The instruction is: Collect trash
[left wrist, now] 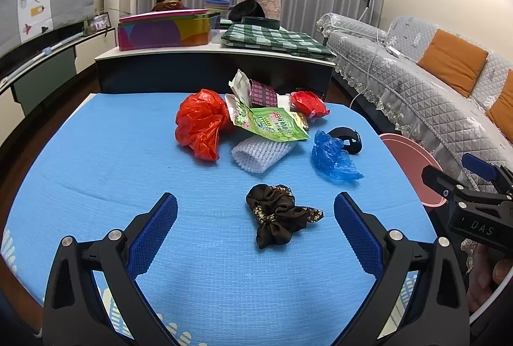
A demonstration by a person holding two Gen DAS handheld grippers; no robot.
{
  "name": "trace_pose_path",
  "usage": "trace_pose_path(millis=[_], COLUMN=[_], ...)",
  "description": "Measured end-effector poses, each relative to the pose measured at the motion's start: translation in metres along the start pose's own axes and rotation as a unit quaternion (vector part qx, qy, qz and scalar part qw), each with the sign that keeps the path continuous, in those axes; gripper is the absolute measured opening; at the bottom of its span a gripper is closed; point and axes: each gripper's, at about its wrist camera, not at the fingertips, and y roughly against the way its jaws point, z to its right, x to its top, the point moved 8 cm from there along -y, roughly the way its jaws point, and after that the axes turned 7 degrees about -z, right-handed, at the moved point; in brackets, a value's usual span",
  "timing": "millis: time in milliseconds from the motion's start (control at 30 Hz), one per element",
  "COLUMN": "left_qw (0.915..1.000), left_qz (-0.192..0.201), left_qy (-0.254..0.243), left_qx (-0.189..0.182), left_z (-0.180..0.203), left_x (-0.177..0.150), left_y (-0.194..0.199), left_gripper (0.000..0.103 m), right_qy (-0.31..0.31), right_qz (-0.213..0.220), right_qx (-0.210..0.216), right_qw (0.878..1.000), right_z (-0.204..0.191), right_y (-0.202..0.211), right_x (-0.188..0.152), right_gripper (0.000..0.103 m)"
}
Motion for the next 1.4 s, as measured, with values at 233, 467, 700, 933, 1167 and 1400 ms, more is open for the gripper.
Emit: trace_pose_path(millis=[233,467,700,933,1167,1400], left_qw=[1.0000,1.0000,1.0000,1.0000,1.0000,1.0000], left_qz=[0.001,0.002,0.002,0.003,0.003,0.003], left_qy=[-0.001,-0.001,-0.001,-0.001,-0.001,-0.001], left_qx=[-0.001,-0.001,-0.001,-0.001,-0.001,-0.002], left_z=[0.0000,0.0002,-0.0001,-0.0002,-0.0003,-0.0001], left_x=[-0.0009,-0.0011,-0.0015,-0.0021,-0.0025,-0.0025], left_y=[0.0004,0.0003,-0.0007,-0.0007,-0.0006,-0.0002], left_gripper=[0.095,0.095,0.095,0.094,0.094,0.094], right_qy=[0.000,0.000,-0.001,-0.001,-0.001,-0.001], right_qz=[0.000,0.000,0.000,0.000,0.000,-0.001], right_qx=[0.000,0.000,0.000,0.000,0.001,0.004], right_qw=[1.000,1.000,1.000,1.000,1.000,1.000], right_z=[-0.0003,-0.0001,0.0002,0.0006,0.0012,-0.0023], right_y=[0.0005,0.0004,0.0000,0.0002,0.0003,0.0009], right_x=[0.0002,0.0001,0.0001,-0.0001,-0.0001,0.0008], right_gripper=[0.098,0.098,0.098,0.098,0.098,0.094])
